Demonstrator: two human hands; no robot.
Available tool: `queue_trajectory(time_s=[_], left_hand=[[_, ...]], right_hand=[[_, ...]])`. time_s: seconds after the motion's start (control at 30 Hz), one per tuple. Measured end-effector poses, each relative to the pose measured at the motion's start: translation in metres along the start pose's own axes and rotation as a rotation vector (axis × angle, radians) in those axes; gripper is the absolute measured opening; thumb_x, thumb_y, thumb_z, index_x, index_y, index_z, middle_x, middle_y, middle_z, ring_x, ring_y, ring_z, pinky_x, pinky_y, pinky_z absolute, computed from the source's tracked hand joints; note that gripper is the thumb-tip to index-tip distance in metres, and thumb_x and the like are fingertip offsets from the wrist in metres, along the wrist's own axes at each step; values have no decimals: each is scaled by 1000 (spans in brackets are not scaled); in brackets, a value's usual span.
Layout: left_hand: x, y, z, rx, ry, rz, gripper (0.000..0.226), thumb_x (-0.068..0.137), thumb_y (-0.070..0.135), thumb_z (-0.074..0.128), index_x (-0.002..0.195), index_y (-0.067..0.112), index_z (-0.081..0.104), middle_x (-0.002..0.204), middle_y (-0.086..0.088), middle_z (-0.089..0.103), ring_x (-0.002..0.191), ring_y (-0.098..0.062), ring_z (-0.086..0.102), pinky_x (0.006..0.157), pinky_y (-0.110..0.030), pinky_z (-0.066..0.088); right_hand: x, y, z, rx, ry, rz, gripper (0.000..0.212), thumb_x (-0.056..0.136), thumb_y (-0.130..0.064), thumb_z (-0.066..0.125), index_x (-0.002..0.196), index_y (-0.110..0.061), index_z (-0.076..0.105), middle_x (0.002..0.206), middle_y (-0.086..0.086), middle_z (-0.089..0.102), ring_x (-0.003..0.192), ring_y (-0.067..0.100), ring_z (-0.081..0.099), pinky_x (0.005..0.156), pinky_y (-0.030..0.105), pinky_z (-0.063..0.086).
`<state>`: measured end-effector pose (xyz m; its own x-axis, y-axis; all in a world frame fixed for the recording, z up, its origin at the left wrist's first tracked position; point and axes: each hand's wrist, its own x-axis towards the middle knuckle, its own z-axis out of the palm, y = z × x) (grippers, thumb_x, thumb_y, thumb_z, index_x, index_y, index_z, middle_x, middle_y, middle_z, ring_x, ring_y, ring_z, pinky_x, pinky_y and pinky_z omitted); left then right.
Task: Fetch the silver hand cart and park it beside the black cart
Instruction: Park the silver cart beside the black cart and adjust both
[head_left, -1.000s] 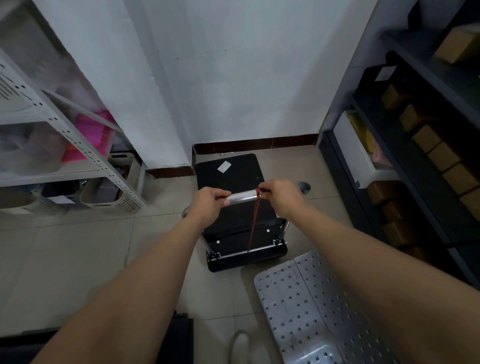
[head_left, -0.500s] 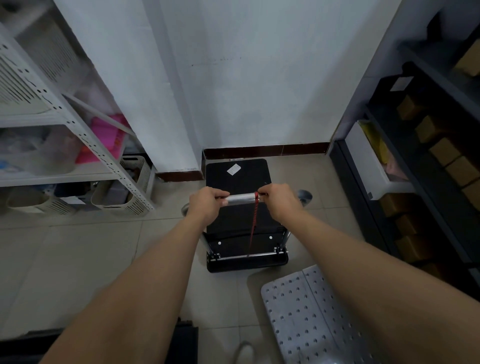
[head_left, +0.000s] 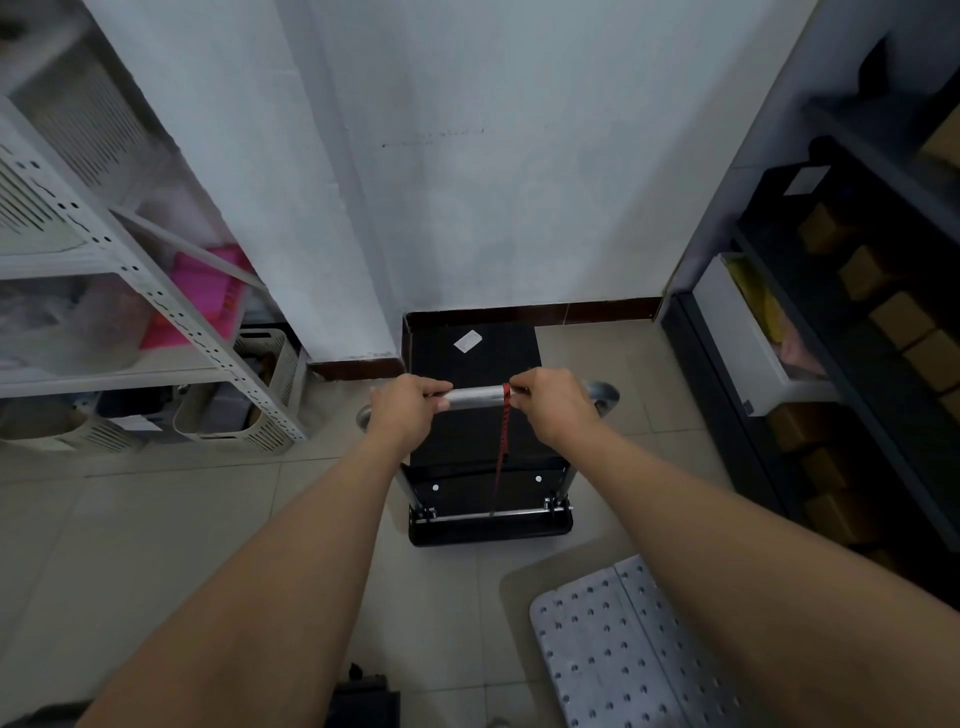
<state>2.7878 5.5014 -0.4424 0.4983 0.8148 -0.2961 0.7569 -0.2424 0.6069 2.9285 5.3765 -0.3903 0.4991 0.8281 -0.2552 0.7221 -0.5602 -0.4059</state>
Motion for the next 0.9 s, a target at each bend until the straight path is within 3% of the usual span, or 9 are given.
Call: queue_trajectory(time_s=[0.17,0.33,0.4,0.5,0.6,0.7,0.8,0.9], left_hand=[[10,1,-6,1,19,17,27,92,23,61,117,29,68,111,-3,67,105,-28,55,97,-45,45],[13,2,-8,33,30,42,28,95,25,57,121,32,64,112,-4,66,106,-28,54,99,-44,43],[10,7,-10,97,32,60,30,97,25,53,126,29,61,114,-5,66,109,-26,54,107,-44,35],[0,13,-13,141,71,94,35,99,25,49,134,24,53,125,-4,61,119,-27,51,117,-46,9],[-9,15,-14,56,125,113,41,98,28,50,138,20,48,135,-3,53,128,-23,45,117,-47,0],[-21,26,-17,-66,193,121,46,97,35,50,140,19,44,143,-2,46,135,-20,38,119,-46,2],[-35,41,-19,-285,213,141,53,95,42,50,142,21,40,147,1,39,139,-18,32,118,-48,17],[-49,57,-23,-478,206,179,57,93,46,51,143,21,39,148,2,38,138,-15,32,114,-38,28]], right_hand=[[11,-4,2,4,10,-11,18,97,-23,53,105,-15,67,84,3,58,75,19,53,63,30,41],[16,-4,-3,13,-14,-21,21,97,-23,54,112,-15,65,92,6,63,79,20,57,69,34,49],[16,-2,-4,73,-34,-16,23,96,-23,55,116,-15,63,95,6,63,74,17,56,67,32,49],[12,-1,-6,185,-32,-20,35,96,-26,56,129,-18,56,104,2,61,70,11,51,61,26,42],[6,-4,-10,222,13,-44,43,96,-30,56,137,-17,50,128,3,57,97,15,55,83,30,46],[-2,-9,-17,287,80,-55,48,95,-34,57,139,-16,49,142,3,49,130,20,45,106,34,37],[-14,-14,-28,472,131,-47,52,93,-39,57,140,-16,48,145,2,47,136,18,38,107,28,30],[-25,-20,-38,664,150,-34,55,93,-43,56,141,-18,45,147,0,45,138,17,36,103,24,28]])
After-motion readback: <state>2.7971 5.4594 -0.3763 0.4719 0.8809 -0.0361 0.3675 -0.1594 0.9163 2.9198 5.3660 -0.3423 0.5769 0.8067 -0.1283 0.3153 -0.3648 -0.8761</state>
